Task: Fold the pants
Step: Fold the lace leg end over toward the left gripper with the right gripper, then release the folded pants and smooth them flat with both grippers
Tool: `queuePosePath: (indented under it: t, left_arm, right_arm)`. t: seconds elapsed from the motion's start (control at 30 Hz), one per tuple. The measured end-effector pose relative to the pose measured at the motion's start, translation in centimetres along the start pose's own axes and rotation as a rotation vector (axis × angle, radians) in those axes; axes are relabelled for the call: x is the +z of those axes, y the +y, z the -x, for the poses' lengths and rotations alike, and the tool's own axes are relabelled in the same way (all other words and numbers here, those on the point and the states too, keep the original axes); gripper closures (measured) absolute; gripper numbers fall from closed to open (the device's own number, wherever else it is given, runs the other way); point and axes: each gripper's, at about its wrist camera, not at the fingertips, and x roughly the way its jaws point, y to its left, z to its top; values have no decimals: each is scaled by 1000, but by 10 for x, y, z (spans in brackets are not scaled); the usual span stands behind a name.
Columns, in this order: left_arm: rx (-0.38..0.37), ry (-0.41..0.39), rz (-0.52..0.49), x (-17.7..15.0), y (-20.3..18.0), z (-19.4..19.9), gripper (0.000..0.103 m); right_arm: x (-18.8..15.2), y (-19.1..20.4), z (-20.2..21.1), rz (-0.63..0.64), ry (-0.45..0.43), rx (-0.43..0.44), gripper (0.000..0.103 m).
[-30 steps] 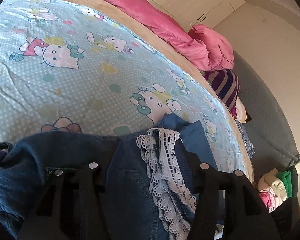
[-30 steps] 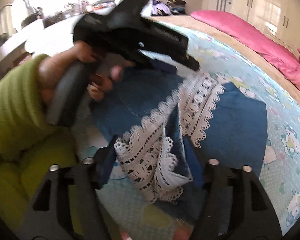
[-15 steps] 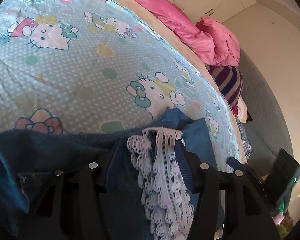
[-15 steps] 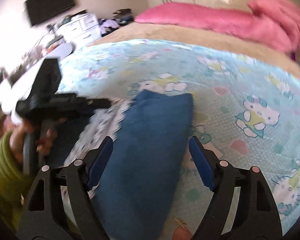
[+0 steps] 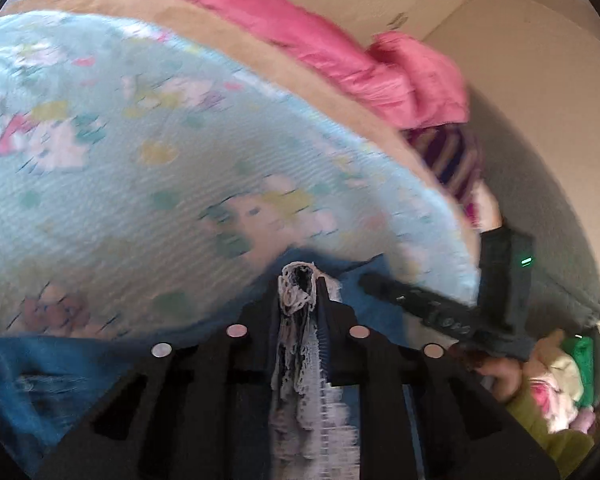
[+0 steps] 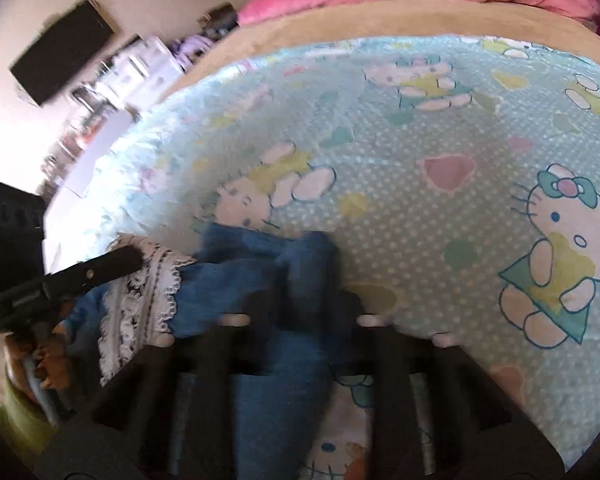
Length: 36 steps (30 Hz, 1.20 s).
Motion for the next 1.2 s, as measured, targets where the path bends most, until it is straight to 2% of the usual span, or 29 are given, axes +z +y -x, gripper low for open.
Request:
queuePosePath:
  t: [0.03, 0.1, 0.17, 0.2, 0.27, 0.37, 0.47, 0.5, 0.67, 0.7, 0.8, 0.97, 1.03, 1.17, 1.2]
  left_arm:
    - [-23, -17, -9, 3, -4, 1, 88]
    - [-13, -28, -36, 7, -10, -3, 88]
    - [82, 3, -69, 7, -9, -16, 88]
    - [115, 22, -58, 5, -4, -22, 88]
    - [125, 39, -25, 2, 9, -28, 86]
    - [141, 48, 4, -3, 23, -31, 77]
    - [139, 41, 3, -4, 25, -26, 75]
    - [141, 37, 0, -5, 25, -23, 75]
    - [156, 7, -25, -11, 20, 1, 74]
    - [170, -4, -37, -13, 17, 8, 72]
    - [196, -34, -59, -17, 15, 28, 53]
    - [221, -69, -73, -27, 12, 57, 51]
    - [224, -77, -74, -32, 9, 69, 31]
    - [229, -87, -105, -43, 0, 86, 26]
    - [233, -90, -112, -46, -2, 89, 22]
  right_arm:
    - [0, -3, 3, -12, -13, 0, 94]
    - [-2, -5, 5, -13, -19, -38, 94]
    - [-2, -2, 1, 17, -14, -77, 94]
    - [-3, 2, -2, 43, -11, -109, 92]
    - [-4, 8, -7, 93, -9, -166, 86]
    - [-6, 13, -6, 129, -19, -207, 80]
    - [-7, 12, -1, 141, -33, -244, 64]
    - [-8, 12, 2, 139, -42, -244, 63]
    - [-16, 22, 19, 165, -80, -238, 41]
    - [-19, 25, 22, 171, -84, -236, 39]
    - [-29, 34, 31, 186, -92, -224, 34]
    - [-43, 46, 49, 199, -114, -208, 26]
    - [-47, 49, 55, 204, -123, -207, 24]
    - [-53, 58, 65, 232, -137, -219, 20]
    - [-54, 60, 68, 238, -142, -225, 19]
